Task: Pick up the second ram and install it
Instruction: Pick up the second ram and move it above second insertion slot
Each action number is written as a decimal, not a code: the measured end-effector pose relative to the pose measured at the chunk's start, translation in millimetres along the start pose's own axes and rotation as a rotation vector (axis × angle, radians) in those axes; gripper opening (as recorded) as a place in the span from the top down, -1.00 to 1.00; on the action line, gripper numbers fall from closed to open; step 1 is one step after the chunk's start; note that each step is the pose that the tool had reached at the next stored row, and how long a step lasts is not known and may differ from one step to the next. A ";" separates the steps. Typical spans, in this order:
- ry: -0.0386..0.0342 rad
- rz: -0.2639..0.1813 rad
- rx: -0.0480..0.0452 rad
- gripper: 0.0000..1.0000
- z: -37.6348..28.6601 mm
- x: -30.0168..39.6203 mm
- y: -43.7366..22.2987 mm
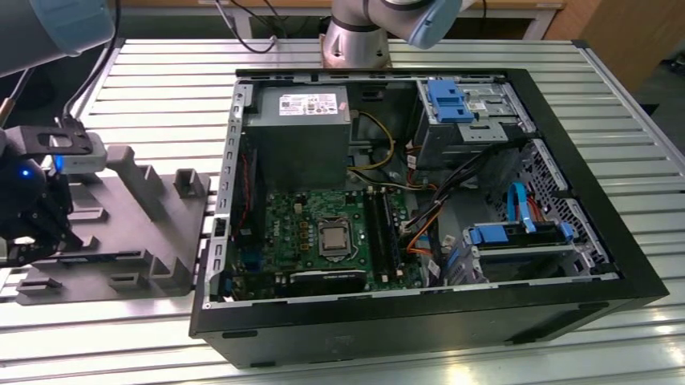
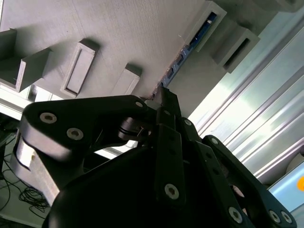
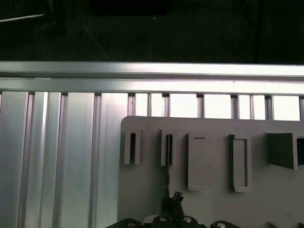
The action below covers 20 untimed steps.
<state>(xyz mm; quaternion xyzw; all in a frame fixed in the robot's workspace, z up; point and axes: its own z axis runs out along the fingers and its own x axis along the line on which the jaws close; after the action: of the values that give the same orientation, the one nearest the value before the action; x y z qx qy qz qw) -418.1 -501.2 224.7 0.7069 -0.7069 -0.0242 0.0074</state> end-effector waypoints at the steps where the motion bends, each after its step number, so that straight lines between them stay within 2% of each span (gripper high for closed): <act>1: 0.0002 -0.003 -0.0001 0.79 0.3 0.1 0.0; 11: 0.0014 -0.030 -0.0001 0.79 4.2 1.5 -0.2; 20: 0.0014 -0.032 0.0003 0.79 7.5 1.9 0.2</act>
<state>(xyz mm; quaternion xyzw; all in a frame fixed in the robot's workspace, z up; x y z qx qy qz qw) -418.6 -502.9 217.3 0.7181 -0.6955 -0.0237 0.0074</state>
